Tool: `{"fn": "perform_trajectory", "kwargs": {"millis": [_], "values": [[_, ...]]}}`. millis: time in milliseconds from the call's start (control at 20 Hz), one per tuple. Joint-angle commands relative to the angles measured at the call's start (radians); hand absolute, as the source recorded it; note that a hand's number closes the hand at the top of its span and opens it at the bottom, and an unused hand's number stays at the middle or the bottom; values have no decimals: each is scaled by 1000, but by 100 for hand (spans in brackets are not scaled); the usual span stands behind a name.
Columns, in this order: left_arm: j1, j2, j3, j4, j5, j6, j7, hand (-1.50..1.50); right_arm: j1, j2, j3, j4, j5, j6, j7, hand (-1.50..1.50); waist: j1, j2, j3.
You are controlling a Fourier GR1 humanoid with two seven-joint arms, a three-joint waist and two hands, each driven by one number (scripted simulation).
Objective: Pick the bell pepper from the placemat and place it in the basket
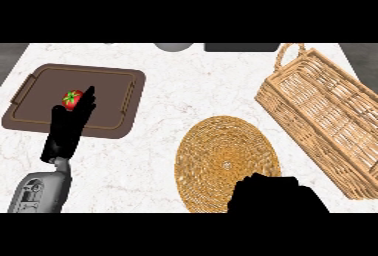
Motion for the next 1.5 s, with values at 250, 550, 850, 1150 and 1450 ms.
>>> {"fn": "perform_trajectory", "kwargs": {"millis": [250,550,850,1150,1450], "values": [[28,-7,-3,-15,0,1,-5,0,-399,0,-308,-71,-113,232,258,150,9,-2,-1],[17,-37,-14,21,-30,45,-22,0,-650,-153,-632,125,-196,438,195,150,-8,0,1],[48,-1,3,-2,0,-5,-40,0,-759,-411,-897,405,-315,478,23,150,3,3,3],[-16,-8,-7,-20,2,-8,31,0,-665,-589,-976,612,-321,366,-308,150,5,5,4],[12,5,16,-21,11,-14,-5,0,-599,-597,-909,763,-267,238,-489,150,7,3,3]]}}
